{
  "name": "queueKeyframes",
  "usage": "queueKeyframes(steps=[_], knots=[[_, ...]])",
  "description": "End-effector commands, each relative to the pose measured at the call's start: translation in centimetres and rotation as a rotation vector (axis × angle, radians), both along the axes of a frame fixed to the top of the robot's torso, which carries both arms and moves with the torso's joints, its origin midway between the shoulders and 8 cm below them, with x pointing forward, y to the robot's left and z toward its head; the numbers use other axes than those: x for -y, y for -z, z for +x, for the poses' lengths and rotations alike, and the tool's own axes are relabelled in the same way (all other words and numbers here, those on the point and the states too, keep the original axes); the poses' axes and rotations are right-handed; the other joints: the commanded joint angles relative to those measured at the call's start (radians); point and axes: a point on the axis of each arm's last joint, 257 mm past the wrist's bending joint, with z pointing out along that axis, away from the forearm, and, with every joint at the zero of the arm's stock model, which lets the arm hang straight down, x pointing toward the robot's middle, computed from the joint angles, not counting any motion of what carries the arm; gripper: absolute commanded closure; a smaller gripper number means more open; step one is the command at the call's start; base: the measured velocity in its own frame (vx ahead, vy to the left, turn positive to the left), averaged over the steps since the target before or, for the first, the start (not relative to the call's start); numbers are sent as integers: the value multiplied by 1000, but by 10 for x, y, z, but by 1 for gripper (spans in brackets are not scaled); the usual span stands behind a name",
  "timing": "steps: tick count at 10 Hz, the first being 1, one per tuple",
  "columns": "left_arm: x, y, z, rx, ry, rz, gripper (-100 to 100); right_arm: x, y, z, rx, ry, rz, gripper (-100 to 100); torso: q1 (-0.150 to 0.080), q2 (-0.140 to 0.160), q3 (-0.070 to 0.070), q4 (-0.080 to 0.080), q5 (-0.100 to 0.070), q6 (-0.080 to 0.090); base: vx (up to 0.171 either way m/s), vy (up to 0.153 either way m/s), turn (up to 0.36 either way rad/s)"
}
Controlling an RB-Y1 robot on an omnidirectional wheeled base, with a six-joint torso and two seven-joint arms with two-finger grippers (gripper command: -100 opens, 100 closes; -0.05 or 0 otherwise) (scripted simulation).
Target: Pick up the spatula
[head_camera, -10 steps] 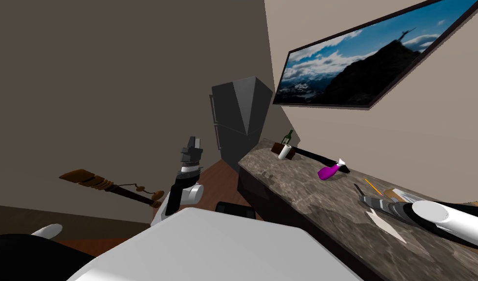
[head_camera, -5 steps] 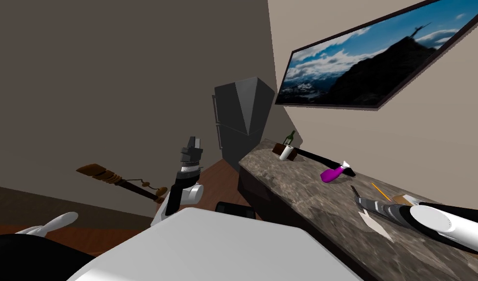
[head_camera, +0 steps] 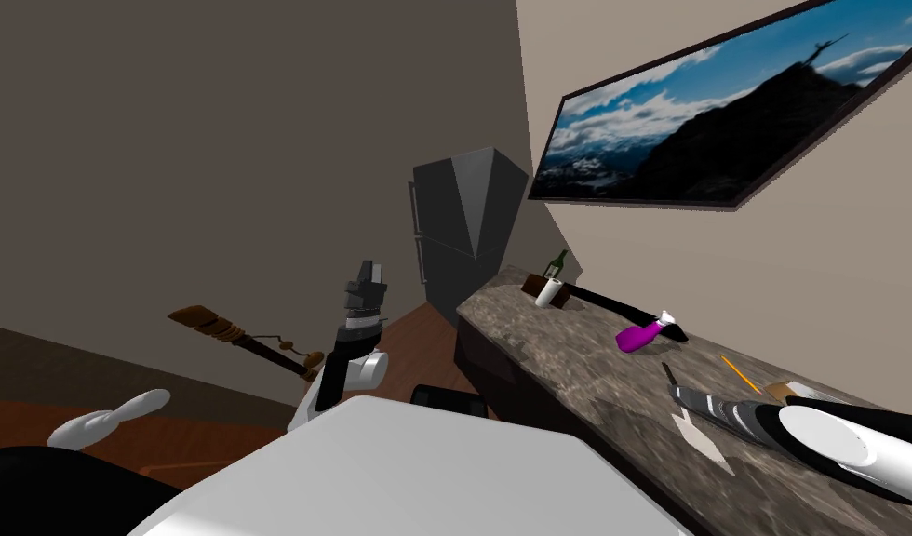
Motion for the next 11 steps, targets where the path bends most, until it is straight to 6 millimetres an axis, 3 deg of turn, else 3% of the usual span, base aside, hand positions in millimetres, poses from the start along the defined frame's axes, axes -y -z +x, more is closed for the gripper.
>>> queueKeyframes(steps=[1,6,9,10,11], knots=[[0,0,0,0,0,0,0,-13,6,-3,-9,-5,22,100,0,0,0,0,0,0,-26,-29,168],[0,0,0,0,0,0,0,-80,43,-34,-59,50,197,100,-1,0,0,0,-1,-2,-20,-30,87],[0,0,0,0,0,0,0,-85,55,-62,-103,81,226,100,1,0,0,0,1,0,0,4,-7],[0,0,0,0,0,0,0,-88,52,-54,-93,73,225,100,1,0,0,0,1,-1,0,0,0],[0,0,0,0,0,0,0,-88,53,-56,-96,76,226,0,0,0,0,0,1,-1,0,0,0]])
